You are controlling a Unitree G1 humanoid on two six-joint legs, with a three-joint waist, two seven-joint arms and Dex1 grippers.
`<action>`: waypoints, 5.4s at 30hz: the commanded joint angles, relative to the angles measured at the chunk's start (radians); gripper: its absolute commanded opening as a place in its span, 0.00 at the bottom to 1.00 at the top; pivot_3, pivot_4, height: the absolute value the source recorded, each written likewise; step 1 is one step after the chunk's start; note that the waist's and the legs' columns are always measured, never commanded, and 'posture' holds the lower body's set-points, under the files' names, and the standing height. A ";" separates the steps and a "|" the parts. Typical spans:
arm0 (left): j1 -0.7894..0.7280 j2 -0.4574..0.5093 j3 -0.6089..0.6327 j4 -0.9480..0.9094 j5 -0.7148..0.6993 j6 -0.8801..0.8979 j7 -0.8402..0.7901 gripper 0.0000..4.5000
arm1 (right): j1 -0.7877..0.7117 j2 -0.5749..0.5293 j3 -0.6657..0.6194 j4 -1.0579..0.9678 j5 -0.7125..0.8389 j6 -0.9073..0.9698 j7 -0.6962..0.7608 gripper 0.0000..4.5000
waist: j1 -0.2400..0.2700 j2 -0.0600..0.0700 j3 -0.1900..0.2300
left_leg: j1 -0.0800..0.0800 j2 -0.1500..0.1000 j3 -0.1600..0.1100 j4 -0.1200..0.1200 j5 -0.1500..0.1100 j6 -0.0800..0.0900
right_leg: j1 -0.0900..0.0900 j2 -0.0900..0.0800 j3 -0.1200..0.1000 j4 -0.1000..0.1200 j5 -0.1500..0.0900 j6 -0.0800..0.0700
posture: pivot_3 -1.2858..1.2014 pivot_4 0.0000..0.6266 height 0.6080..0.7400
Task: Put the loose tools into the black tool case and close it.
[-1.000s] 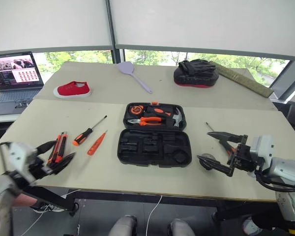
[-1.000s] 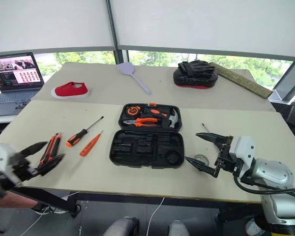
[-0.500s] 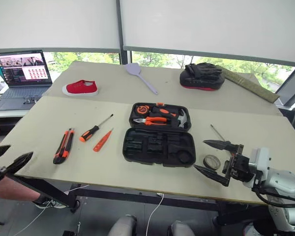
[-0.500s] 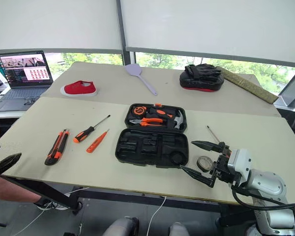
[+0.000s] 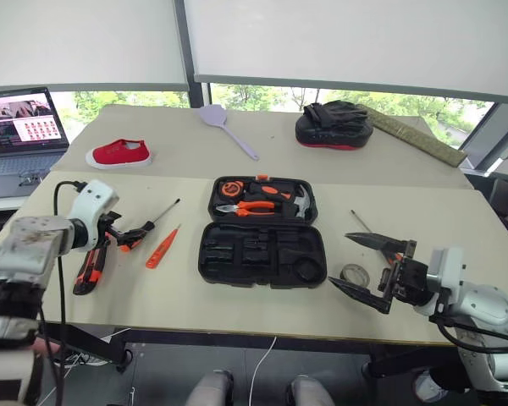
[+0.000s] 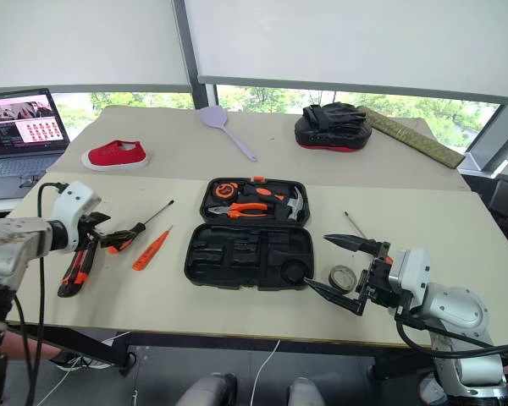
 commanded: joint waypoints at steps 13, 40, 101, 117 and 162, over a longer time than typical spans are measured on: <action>-0.192 -0.059 0.133 0.192 -0.054 -0.371 -0.293 0.19 | -0.005 -0.024 -0.067 -0.068 0.043 0.042 -0.098 1.00 | 0.013 -0.004 0.002 | -0.003 0.001 -0.001 0.005 0.000 -0.001 | -0.001 -0.001 -0.001 0.002 0.001 0.000 | 0.52 0.24 1.00; -0.256 -0.344 -0.289 0.050 0.346 -0.668 -0.348 0.19 | -0.004 -0.151 -0.076 -0.052 0.041 0.262 -0.089 1.00 | 0.013 -0.004 0.003 | -0.009 0.000 0.000 0.017 -0.002 0.004 | 0.000 -0.001 -0.002 0.002 0.003 0.003 | 0.52 0.24 1.00; 0.299 -0.281 0.151 -0.336 -0.259 -0.546 -0.571 0.99 | 0.470 0.120 -0.486 0.100 -0.120 -0.014 -0.301 1.00 | 0.009 0.006 -0.003 | -0.005 0.000 0.001 0.017 -0.004 0.003 | 0.003 -0.003 0.003 0.000 0.005 0.004 | 0.52 0.24 1.00; 0.556 -0.322 0.207 -0.619 -0.413 -0.471 -0.490 0.99 | 0.201 -0.224 -0.341 0.089 -0.029 0.497 -0.341 1.00 | -0.010 0.013 -0.006 | -0.001 0.007 0.005 0.015 -0.007 -0.003 | 0.004 -0.006 0.004 -0.001 -0.001 0.002 | 0.52 0.24 1.00; 0.572 -0.430 0.170 -0.611 -0.275 -0.572 -0.180 1.00 | -0.832 -0.082 0.560 0.663 -0.583 0.044 0.114 0.23 | 0.016 0.013 -0.003 | -0.009 0.014 0.008 0.017 -0.005 0.005 | -0.004 0.008 0.000 -0.004 0.009 -0.005 | 0.52 0.24 1.00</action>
